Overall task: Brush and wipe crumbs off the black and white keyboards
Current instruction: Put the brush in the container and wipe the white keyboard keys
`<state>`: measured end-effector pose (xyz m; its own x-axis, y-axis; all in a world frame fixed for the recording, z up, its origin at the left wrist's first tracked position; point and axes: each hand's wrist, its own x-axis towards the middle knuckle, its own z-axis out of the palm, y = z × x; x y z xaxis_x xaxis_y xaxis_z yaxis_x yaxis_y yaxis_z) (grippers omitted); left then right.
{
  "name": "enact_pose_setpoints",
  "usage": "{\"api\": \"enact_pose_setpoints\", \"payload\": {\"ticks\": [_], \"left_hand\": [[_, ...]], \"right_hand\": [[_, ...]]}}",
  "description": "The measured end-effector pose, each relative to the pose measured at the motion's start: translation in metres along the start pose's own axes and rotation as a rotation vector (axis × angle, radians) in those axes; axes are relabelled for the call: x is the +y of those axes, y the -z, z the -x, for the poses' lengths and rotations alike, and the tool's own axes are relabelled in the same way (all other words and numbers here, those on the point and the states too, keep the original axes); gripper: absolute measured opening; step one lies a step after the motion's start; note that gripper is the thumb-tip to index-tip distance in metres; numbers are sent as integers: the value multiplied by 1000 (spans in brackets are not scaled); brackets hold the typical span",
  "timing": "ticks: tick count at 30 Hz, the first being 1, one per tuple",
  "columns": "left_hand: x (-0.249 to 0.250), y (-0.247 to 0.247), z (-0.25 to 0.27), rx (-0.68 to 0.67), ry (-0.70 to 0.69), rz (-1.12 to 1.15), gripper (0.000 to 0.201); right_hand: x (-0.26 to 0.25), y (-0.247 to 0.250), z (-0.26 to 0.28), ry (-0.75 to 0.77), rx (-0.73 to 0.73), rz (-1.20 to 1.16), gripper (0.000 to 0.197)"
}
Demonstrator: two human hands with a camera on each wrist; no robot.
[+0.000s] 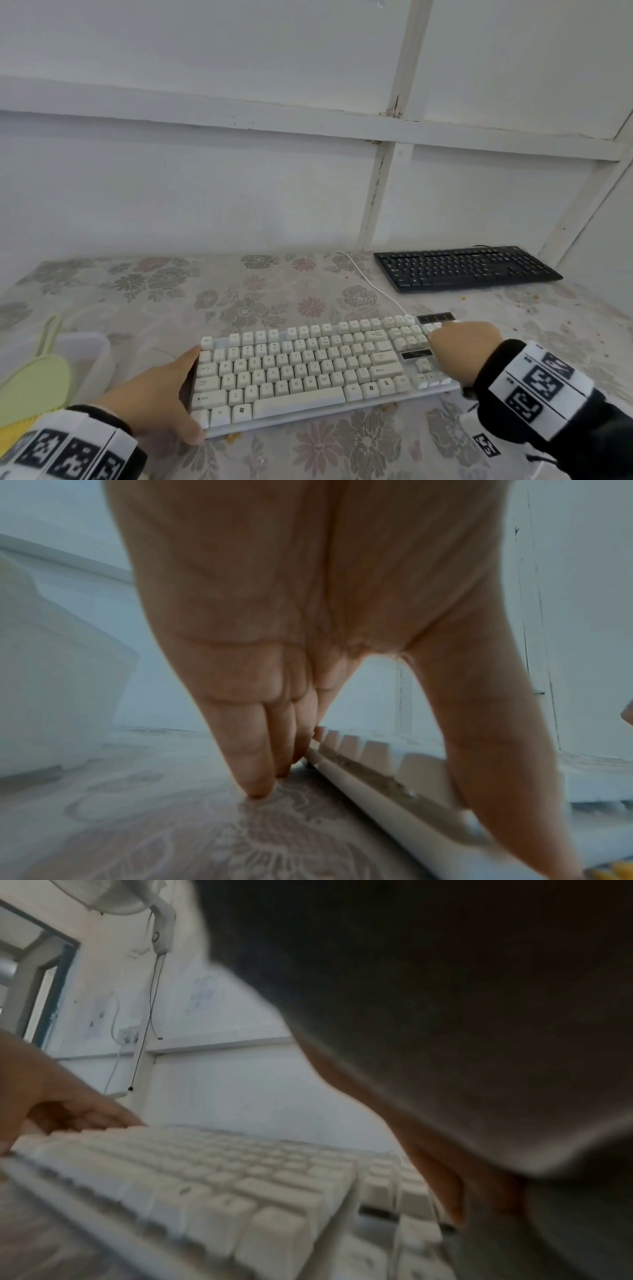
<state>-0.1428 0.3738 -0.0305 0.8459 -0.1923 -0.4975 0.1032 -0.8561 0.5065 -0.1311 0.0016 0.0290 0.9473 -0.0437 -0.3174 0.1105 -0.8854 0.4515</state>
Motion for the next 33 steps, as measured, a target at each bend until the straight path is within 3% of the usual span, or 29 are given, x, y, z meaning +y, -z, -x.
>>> {"api": "enact_pose_setpoints", "payload": {"ticks": [6, 13, 19, 25, 33], "left_hand": [[2, 0, 1, 8, 24, -27, 124], [5, 1, 2, -8, 21, -21, 122], [2, 1, 1, 3, 9, -19, 121], [5, 0, 1, -4, 10, -49, 117], [2, -1, 1, 2, 25, -64, 123]], "right_hand": [[4, -2, 9, 156, 111, -334, 28], [-15, -11, 9, 102, 89, -188, 24], [10, -5, 2, 56, 105, -233, 26], [13, -17, 2, 68, 5, -350, 31], [0, -7, -9, 21, -119, -112, 25]]}}
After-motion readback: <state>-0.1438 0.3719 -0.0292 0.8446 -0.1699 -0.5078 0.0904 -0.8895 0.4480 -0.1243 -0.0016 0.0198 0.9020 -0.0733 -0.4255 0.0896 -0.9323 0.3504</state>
